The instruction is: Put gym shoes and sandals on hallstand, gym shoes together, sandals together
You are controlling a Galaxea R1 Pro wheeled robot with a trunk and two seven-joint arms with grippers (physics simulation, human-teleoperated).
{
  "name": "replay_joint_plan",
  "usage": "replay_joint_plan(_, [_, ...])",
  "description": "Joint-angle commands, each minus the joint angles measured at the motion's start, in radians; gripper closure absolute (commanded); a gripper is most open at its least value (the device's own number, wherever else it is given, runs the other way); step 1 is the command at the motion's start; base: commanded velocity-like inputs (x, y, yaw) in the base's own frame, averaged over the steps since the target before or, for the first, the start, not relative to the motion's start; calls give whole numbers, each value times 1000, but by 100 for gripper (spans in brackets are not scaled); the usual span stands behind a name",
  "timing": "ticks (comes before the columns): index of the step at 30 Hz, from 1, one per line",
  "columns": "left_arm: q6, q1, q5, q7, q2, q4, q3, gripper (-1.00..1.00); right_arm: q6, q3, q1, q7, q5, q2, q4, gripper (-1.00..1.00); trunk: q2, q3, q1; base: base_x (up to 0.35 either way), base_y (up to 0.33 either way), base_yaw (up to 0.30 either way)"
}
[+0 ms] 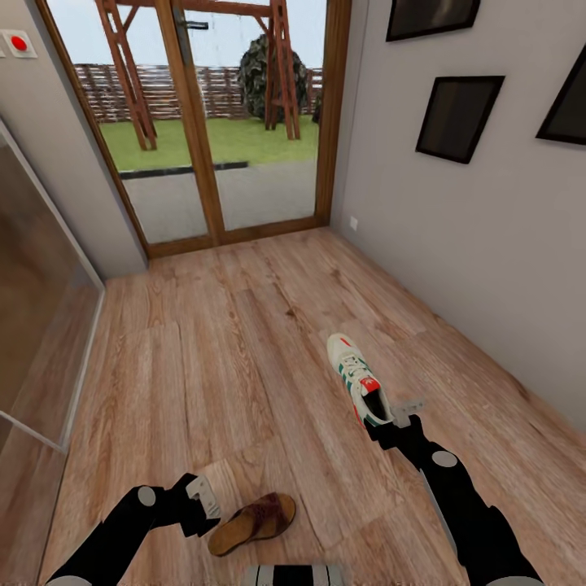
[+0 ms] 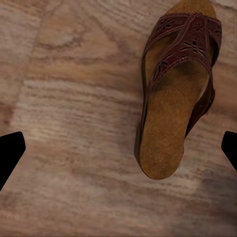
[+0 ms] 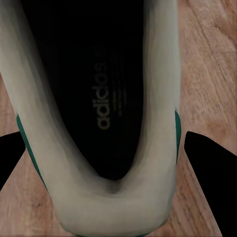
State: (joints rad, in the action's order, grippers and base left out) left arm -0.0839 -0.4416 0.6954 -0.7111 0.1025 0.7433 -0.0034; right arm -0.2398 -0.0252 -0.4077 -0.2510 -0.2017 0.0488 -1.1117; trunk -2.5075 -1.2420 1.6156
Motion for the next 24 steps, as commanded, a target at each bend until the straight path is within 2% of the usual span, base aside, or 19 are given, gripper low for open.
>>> replay_joint_plan(1, [-7,0,2,-5,0,3,-1,-100,-4,-2,0,-8,-10,-1,-2,100,-1,-5,0,0,0,0])
replay_joint_plan(8, [-5,0,4,-8,0,4,-3,-100,-4,-2,0,-8,-9,-1,-2,100,-2,-38,3,0,0,0])
replay_joint_plan(14, [-5,0,4,-64,-1,9,-11,-100,-4,-2,0,-8,-8,-1,-2,100,-4,-70,6,0,0,0])
replay_joint_plan(24, [-6,0,8,-79,-6,34,-16,-100,-4,-2,0,-8,-8,-1,-2,100,-6,-124,11,0,0,0])
